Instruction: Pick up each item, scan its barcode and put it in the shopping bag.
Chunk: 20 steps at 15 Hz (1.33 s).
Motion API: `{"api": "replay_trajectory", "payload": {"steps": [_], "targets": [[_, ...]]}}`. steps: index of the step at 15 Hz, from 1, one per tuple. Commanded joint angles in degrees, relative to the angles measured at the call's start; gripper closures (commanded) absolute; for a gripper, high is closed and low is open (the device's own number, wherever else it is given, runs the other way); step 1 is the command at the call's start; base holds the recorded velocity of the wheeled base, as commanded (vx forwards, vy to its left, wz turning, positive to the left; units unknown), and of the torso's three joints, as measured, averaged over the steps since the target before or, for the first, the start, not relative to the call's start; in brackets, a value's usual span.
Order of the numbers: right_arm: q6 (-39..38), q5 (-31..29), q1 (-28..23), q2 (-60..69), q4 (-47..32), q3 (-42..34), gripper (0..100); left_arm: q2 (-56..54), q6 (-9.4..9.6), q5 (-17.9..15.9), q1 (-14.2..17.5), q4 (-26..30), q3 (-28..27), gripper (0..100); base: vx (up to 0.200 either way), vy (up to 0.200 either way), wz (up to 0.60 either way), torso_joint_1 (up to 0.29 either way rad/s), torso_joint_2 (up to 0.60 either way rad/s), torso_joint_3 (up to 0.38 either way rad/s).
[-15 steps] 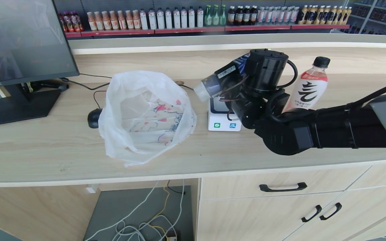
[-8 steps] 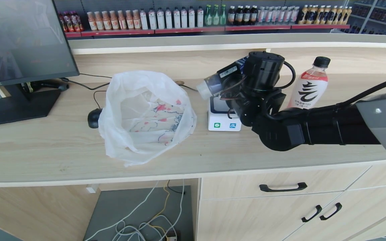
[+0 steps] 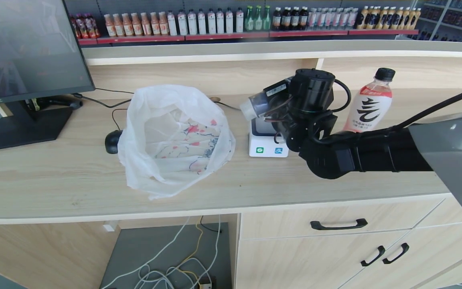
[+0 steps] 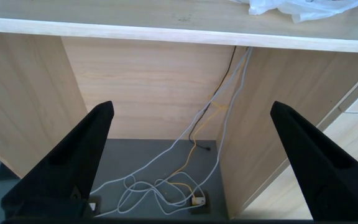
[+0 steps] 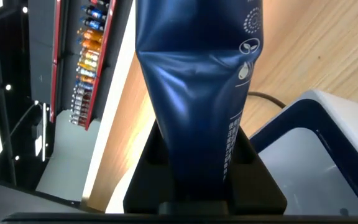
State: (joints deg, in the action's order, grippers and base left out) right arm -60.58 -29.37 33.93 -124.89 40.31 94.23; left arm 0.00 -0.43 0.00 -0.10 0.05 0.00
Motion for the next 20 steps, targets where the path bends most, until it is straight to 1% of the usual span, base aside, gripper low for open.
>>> {"api": "replay_trajectory", "payload": {"steps": [1, 8, 20], "targets": [[-0.16, -0.08, -0.26, -0.26, 0.03, -0.19, 100, 0.00, -0.01, 0.00, 0.01, -0.05, 0.00, 0, 0.000, 0.000, 0.00, 0.000, 0.00, 0.000], [-0.51, -0.08, -1.49, -0.62, 0.03, -0.45, 100, 0.00, -0.01, 0.00, 0.01, 0.04, 0.00, 0, 0.000, 0.000, 0.00, 0.000, 0.00, 0.000], [-1.48, -0.08, -1.41, -0.35, 0.03, -0.19, 100, 0.00, -0.01, 0.00, 0.01, 0.04, 0.00, 0, 0.000, 0.000, 0.00, 0.000, 0.00, 0.000]]}}
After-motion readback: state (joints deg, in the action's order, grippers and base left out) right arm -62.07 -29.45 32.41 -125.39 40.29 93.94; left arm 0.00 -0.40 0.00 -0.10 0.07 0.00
